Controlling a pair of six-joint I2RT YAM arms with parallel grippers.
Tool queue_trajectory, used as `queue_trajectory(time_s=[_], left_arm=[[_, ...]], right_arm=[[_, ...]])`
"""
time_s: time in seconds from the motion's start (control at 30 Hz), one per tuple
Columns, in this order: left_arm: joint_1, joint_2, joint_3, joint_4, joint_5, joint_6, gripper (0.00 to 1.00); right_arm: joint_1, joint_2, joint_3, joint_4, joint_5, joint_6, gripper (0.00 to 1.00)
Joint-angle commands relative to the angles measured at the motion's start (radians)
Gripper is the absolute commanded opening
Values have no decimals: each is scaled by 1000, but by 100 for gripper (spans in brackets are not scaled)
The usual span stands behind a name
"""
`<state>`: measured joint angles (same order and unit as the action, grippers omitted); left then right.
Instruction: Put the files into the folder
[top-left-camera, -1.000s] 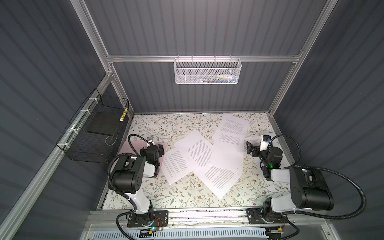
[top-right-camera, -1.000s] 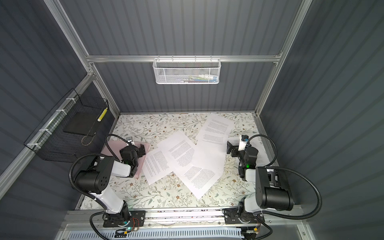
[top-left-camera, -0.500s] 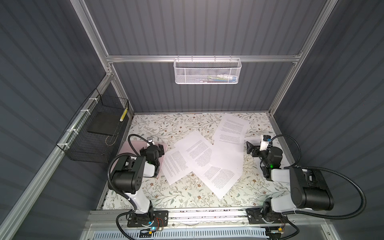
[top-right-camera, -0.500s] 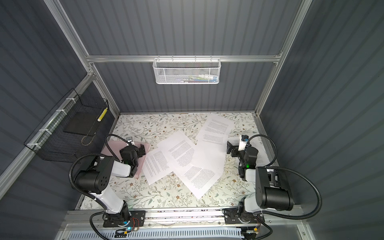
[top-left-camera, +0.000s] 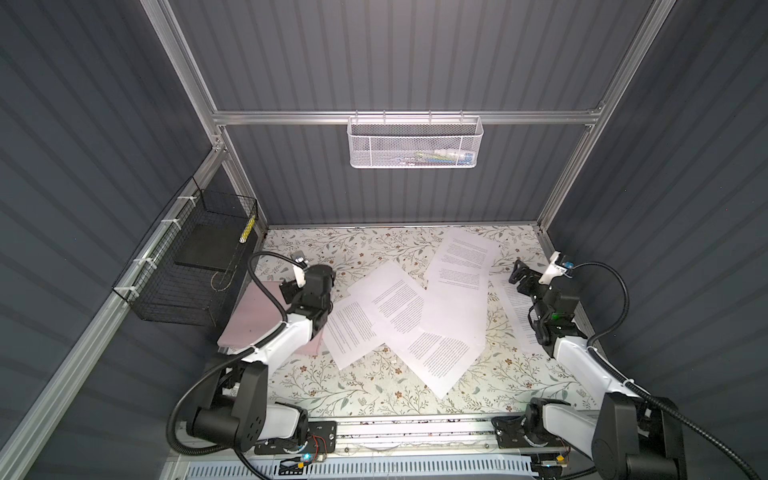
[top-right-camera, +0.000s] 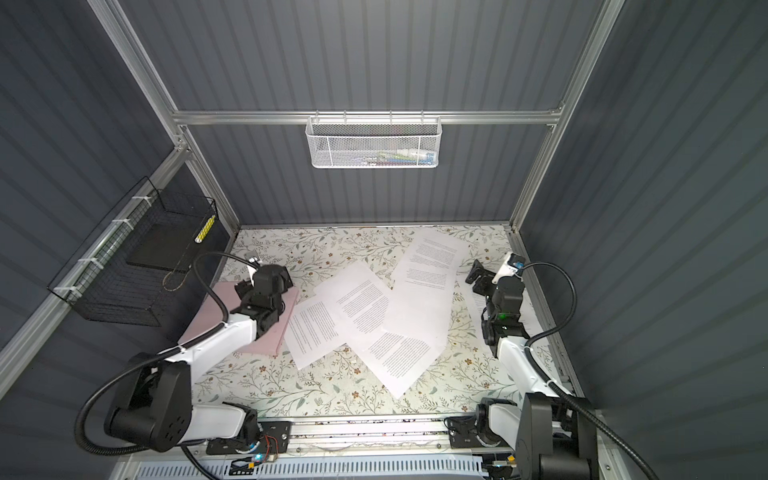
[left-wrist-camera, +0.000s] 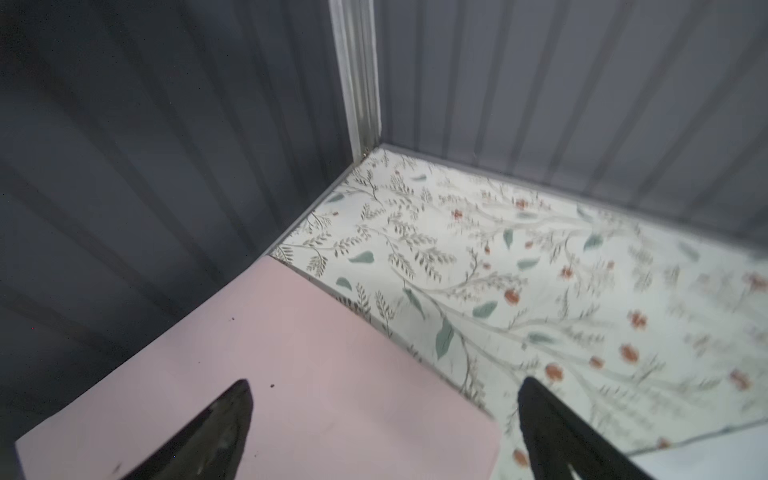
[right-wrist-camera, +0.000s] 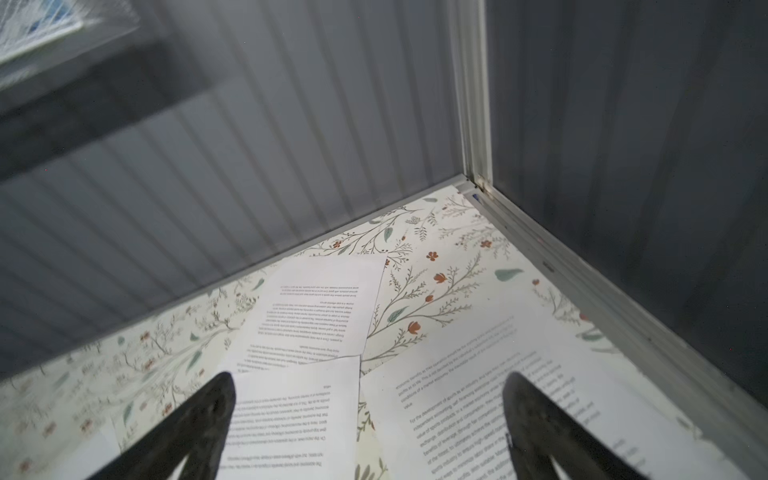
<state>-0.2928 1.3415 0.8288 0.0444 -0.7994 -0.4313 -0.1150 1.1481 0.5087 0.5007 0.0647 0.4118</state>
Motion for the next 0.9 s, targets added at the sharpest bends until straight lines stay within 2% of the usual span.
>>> queue_trajectory(time_s=[0.0,0.03,0.1,0.2,0.3,0.4,0.53,0.63,0.73,0.87], left_arm=[[27,-52,50,-734,-49,-492,100],[52,-86,23,-748,24,-514,100],[107,-180,-60,-773,141,-608,100],[139,-358,-206,-743,257,-690,100],[142,-471,-282,-740,313,-694,100],[156,-506,-291,-845,303,-752,100],[189,-573,-391,-702,401,-737,100],[205,-556,-440,-579,457,-744,100],[208,-535,-462,-518,463,-756,100],[217,-530,-522,-421,496,-790,100]], right_arm=[[-74,111,20,-128,-180,327,99],[-74,150,66,-171,-253,343,99],[-48,202,130,-209,-312,348,99],[11,214,142,-192,-326,344,99],[123,239,191,-252,-337,298,99],[265,268,223,-276,-372,274,99],[440,344,282,-272,-506,276,98],[552,429,330,-228,-622,291,88],[649,525,388,-189,-720,296,78],[757,697,507,-122,-889,332,72]])
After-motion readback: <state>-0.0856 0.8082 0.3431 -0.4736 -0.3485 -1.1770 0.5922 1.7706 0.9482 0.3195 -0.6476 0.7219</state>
